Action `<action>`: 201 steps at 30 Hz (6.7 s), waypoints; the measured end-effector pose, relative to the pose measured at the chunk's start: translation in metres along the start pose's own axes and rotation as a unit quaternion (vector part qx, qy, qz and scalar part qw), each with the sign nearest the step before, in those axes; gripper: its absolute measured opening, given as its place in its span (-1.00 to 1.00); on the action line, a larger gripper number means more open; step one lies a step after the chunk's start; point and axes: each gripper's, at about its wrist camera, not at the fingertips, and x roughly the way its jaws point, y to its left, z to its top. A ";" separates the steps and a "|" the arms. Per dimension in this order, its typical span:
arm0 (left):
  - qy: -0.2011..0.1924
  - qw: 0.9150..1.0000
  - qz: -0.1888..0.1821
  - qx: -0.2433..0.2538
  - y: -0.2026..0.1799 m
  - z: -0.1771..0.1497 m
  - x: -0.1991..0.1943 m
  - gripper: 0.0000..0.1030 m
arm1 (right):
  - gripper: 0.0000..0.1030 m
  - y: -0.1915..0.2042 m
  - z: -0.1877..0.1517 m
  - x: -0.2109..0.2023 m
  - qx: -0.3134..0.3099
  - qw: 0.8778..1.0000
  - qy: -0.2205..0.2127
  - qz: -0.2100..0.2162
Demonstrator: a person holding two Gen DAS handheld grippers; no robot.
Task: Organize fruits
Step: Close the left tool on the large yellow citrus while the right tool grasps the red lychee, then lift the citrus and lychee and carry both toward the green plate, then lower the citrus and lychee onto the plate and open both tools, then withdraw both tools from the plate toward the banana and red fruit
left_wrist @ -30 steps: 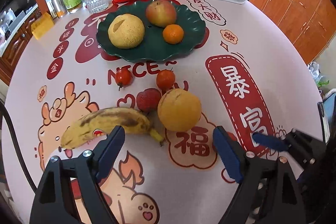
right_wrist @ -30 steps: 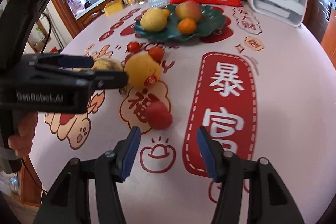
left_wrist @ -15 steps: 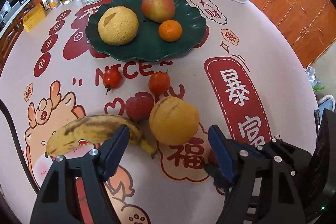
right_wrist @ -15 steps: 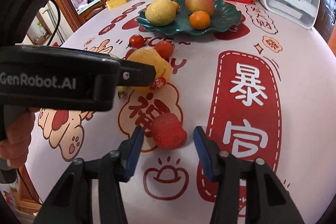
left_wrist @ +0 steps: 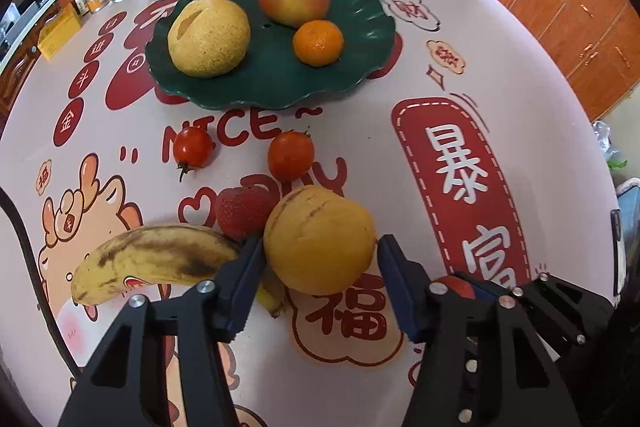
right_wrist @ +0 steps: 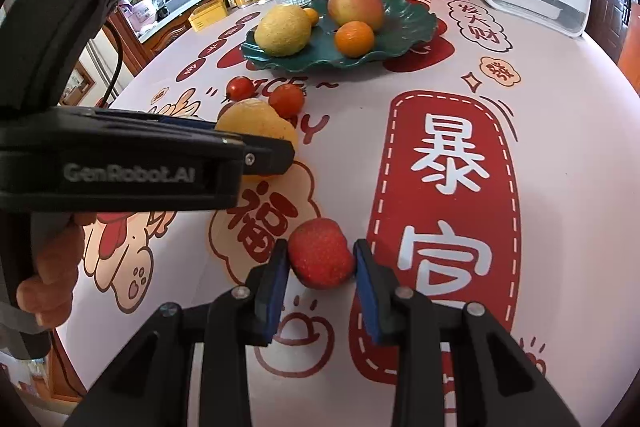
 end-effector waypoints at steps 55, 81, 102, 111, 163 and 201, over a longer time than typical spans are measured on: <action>-0.182 0.981 0.064 0.017 0.032 0.072 -0.245 0.01 | -0.38 0.029 0.163 -0.166 -0.062 0.989 -0.134 -0.016; -0.113 0.990 0.071 0.050 0.089 0.254 -0.129 0.01 | -0.37 0.017 0.282 -0.047 -0.046 0.995 -0.076 -0.054; 0.010 0.997 -0.003 0.074 0.086 0.268 0.068 0.01 | -0.37 0.035 0.204 0.085 -0.121 0.990 -0.024 -0.070; 0.027 0.996 0.006 0.080 0.079 0.263 0.086 0.01 | -0.37 0.046 0.188 0.089 -0.153 0.984 -0.022 -0.087; -0.111 0.991 0.050 0.047 0.039 0.119 -0.129 0.61 | -0.04 0.020 0.140 -0.034 -0.008 0.998 -0.035 -0.041; -0.095 0.992 0.078 0.027 0.095 -0.019 -0.144 0.67 | -0.04 0.042 0.090 -0.073 -0.026 0.999 -0.033 0.008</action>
